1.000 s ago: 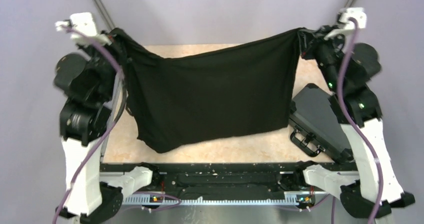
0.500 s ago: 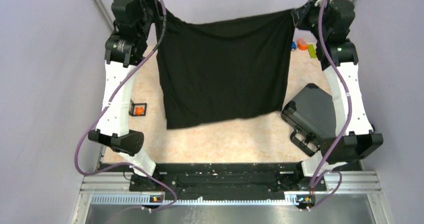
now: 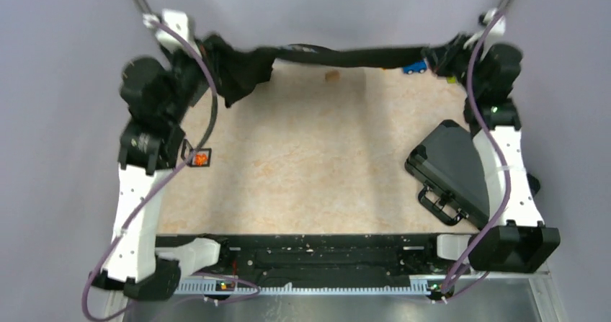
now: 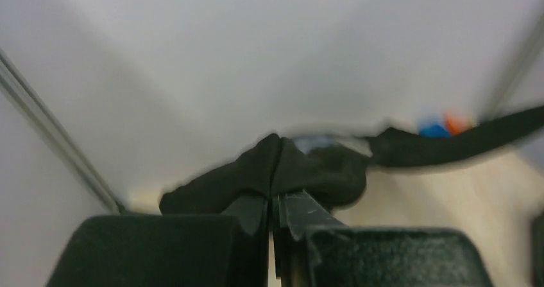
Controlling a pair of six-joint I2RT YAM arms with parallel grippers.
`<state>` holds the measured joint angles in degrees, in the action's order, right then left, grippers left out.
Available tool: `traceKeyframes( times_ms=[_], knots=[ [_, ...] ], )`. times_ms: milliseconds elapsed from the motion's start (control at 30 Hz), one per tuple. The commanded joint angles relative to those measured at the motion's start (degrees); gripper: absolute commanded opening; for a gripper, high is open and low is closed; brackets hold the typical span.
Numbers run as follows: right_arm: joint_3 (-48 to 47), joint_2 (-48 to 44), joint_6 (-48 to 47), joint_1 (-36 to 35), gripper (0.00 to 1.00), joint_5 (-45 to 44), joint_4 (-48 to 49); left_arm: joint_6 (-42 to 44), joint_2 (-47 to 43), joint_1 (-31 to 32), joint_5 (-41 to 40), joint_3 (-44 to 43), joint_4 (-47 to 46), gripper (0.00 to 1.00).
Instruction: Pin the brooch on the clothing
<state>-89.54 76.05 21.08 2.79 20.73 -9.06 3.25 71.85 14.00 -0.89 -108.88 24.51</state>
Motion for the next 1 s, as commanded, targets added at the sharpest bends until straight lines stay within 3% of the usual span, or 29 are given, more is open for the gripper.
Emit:
traceKeyframes(
  times_ms=[0, 133, 267, 400, 667, 867, 967],
  knots=[
    [25.2, -8.2, 3.4, 0.1, 0.00, 5.7, 5.4, -11.8, -12.6, 0.1, 11.3, 32.7, -0.7, 0.00],
    [42.4, -11.8, 3.7, 0.0, 0.00, 5.3, 4.4, -26.5, -27.9, 0.8, 15.9, 60.1, -4.4, 0.00],
    [48.1, -9.6, 2.0, 0.0, 0.00, 3.0, -0.2, -34.4, -34.1, 0.9, 20.1, 72.7, 2.7, 0.00],
    [51.3, -7.3, 3.5, -0.1, 0.00, -0.2, -3.9, -38.6, -34.8, 0.9, 22.9, 75.7, 12.1, 0.00],
    [55.9, -9.7, 6.9, -0.1, 0.00, -5.3, -6.2, -40.8, -35.2, 1.5, 31.7, 77.7, 21.1, 0.01],
    [56.5, -18.7, 7.4, 0.0, 0.00, -9.6, -11.7, -37.6, -38.8, 1.4, 41.3, 79.1, 28.0, 0.19],
    [55.7, -23.5, 6.8, -0.1, 0.06, -12.0, -16.0, -34.4, -39.8, 1.5, 49.1, 78.3, 30.5, 0.42]
  ],
)
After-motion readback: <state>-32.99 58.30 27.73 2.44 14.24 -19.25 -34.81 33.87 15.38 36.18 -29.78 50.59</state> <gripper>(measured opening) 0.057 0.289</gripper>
